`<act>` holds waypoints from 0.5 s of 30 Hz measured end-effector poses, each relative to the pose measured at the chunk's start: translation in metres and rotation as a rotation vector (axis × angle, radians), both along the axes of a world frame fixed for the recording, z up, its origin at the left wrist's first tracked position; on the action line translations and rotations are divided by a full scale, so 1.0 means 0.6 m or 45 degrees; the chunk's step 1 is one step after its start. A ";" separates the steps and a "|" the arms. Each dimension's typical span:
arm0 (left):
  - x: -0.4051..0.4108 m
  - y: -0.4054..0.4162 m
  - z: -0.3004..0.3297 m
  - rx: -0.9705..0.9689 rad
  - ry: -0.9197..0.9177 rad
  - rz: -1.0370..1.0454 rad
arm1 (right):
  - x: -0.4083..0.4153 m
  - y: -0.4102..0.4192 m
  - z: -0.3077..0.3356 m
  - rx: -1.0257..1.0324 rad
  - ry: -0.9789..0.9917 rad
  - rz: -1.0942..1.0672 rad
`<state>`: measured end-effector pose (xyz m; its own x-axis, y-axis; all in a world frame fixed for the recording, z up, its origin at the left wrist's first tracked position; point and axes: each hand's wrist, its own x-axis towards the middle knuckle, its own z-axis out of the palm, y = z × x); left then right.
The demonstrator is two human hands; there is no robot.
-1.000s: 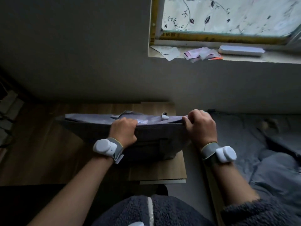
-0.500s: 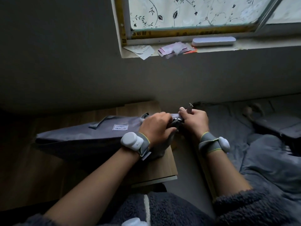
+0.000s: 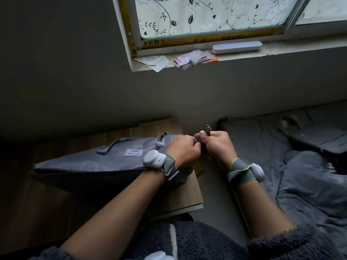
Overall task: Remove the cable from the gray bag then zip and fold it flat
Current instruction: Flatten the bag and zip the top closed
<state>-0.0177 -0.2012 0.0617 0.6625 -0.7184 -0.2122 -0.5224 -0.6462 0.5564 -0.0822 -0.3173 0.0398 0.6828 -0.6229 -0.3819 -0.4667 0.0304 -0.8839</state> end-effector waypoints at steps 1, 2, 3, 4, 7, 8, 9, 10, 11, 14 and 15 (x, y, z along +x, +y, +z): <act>0.002 0.002 -0.001 -0.025 0.030 0.005 | 0.000 0.000 -0.001 -0.004 -0.010 -0.009; 0.005 0.004 -0.002 -0.050 0.051 0.008 | 0.001 -0.001 -0.001 -0.011 -0.022 -0.019; 0.007 0.008 -0.005 -0.074 0.075 0.018 | 0.001 -0.001 -0.002 -0.022 -0.025 -0.023; 0.009 0.013 -0.009 -0.097 0.112 0.029 | 0.001 0.000 -0.002 -0.039 -0.021 -0.022; 0.010 0.023 -0.014 -0.156 0.173 0.037 | 0.003 0.000 0.001 -0.118 -0.022 -0.004; 0.009 0.024 -0.015 -0.188 0.141 0.037 | 0.003 0.000 0.003 -0.148 -0.017 0.003; 0.010 0.026 -0.017 -0.230 0.101 0.041 | 0.003 0.000 0.005 -0.183 -0.006 0.014; 0.010 0.027 -0.017 -0.269 0.068 0.052 | 0.002 0.001 0.006 -0.227 0.017 0.042; 0.011 0.029 -0.017 -0.295 0.047 0.065 | 0.000 0.002 0.007 -0.277 0.059 0.088; 0.018 0.031 -0.018 -0.319 0.099 0.131 | -0.005 0.005 0.007 -0.301 0.151 0.218; 0.021 0.030 -0.018 -0.327 0.154 0.168 | -0.005 0.004 0.006 -0.269 0.144 0.233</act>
